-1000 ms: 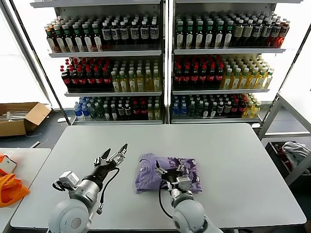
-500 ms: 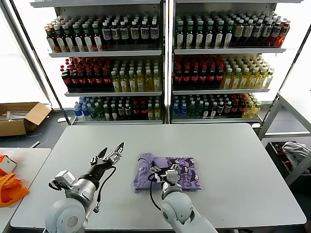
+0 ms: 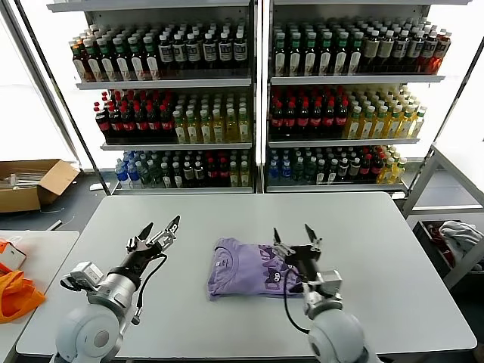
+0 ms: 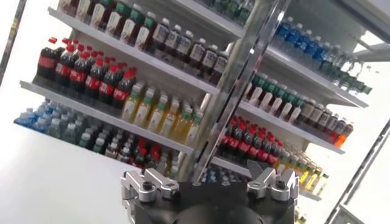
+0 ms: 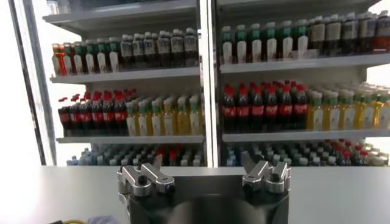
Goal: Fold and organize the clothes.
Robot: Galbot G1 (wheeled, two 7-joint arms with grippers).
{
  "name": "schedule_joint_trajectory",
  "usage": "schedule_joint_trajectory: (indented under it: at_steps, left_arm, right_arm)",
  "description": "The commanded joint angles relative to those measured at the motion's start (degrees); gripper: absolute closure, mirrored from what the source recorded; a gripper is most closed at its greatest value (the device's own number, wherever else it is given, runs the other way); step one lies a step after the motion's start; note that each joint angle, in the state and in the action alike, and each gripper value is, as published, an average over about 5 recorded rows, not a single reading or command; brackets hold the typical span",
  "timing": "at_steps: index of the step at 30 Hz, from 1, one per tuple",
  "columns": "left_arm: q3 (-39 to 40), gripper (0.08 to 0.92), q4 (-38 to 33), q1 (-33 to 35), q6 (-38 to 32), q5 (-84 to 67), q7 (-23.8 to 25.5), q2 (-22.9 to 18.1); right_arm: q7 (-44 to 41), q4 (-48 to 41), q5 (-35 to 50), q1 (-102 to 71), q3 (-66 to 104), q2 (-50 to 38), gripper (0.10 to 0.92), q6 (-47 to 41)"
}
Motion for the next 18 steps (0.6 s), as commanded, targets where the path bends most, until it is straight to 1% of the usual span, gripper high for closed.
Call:
schedule_joint_trajectory:
  at_steps: [1, 5, 11, 18]
  left_arm:
    - [-5.85, 0.177, -0.35, 2.43, 0.09, 6.91, 8.07, -1.84]
    - [-10.53, 0.177, -0.24, 4.82, 0.92, 11.50, 13.01, -4.41]
    - [-15.86, 0.177, 0.88, 7.41, 1.94, 14.00, 14.77, -7.77]
    - [-17.03, 0.177, -1.44, 12.40, 0.44, 15.96, 16.25, -7.36]
  right_arm:
    - [-14.67, 10.26, -0.81, -20.77, 23.16, 0.21, 0.203, 10.14]
    - [-17.83, 10.04, -0.69, -23.51, 26.30, 1.91, 0.203, 12.47]
    - [-21.24, 8.86, -0.55, -25.04, 28.92, 2.89, 0.203, 13.73]
    - [-21.61, 8.97, -0.80, -26.30, 28.92, 3.73, 0.203, 14.05]
